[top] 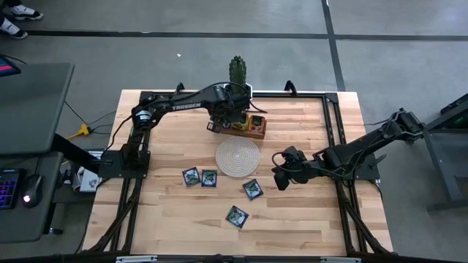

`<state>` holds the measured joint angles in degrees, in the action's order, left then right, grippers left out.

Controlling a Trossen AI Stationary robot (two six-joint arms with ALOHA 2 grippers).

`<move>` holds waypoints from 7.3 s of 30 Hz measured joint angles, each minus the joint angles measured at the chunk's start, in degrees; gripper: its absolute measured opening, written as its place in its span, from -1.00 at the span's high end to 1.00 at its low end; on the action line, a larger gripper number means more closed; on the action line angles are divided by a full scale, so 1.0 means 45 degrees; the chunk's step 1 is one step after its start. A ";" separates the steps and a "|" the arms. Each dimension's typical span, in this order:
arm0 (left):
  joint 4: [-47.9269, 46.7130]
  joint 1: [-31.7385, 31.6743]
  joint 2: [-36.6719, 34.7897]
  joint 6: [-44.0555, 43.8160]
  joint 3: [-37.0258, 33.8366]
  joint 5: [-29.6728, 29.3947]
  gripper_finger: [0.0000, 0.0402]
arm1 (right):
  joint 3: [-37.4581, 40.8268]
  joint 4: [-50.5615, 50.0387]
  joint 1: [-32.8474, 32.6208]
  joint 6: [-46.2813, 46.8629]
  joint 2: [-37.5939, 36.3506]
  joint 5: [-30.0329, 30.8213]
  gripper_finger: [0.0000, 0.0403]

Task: Pick & Place Tea
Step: Put the purple tea bag into the left section of the wooden organizer

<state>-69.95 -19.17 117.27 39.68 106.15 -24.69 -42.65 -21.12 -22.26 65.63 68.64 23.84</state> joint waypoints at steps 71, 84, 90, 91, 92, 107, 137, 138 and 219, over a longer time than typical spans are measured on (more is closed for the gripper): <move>1.8624 0.6516 -0.2917 -1.4319 -1.2055 0.6740 0.34 | -0.3978 0.1136 -0.1048 -0.0913 0.8519 -0.1092 1.00; 1.8186 0.6511 -0.2913 -1.4548 -1.2055 0.6643 0.34 | -0.3055 0.1925 -0.0865 -0.0097 0.8457 -0.1247 1.00; 1.8186 0.6511 -0.2913 -1.4892 -1.2055 0.6577 0.34 | -0.2759 0.2681 -0.0884 0.0087 0.8451 -0.1409 1.00; 1.8195 0.6511 -0.2913 -1.4941 -1.2055 0.6572 0.34 | -0.2759 0.2717 -0.0880 0.0083 0.8454 -0.1440 1.00; 1.8200 0.6511 -0.2913 -1.5001 -1.2055 0.6568 0.34 | -0.2758 0.2726 -0.0866 0.0078 0.8461 -0.1463 1.00; 2.0762 0.6516 -0.1015 -1.7105 -1.1968 0.7422 0.34 | -0.2754 0.2780 -0.0709 0.1163 0.8476 -0.2392 1.00; 1.9948 0.6506 -0.0795 -1.7675 -1.1030 0.7855 0.34 | -0.2710 0.3777 -0.0636 0.0080 0.8530 -0.2410 1.00; 1.9944 0.6506 -0.0795 -1.7659 -1.1026 0.7910 0.34 | -0.2710 0.3808 -0.0636 -0.0016 0.8533 -0.2411 1.00; 1.2804 0.5449 -0.5428 -1.0083 -1.0975 0.5631 1.00 | -0.2725 -0.2585 -0.0646 0.0544 0.4653 -0.1346 1.00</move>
<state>-12.34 5.35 92.84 -5.70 56.76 0.65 -54.92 -32.75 -25.17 68.07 89.58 17.78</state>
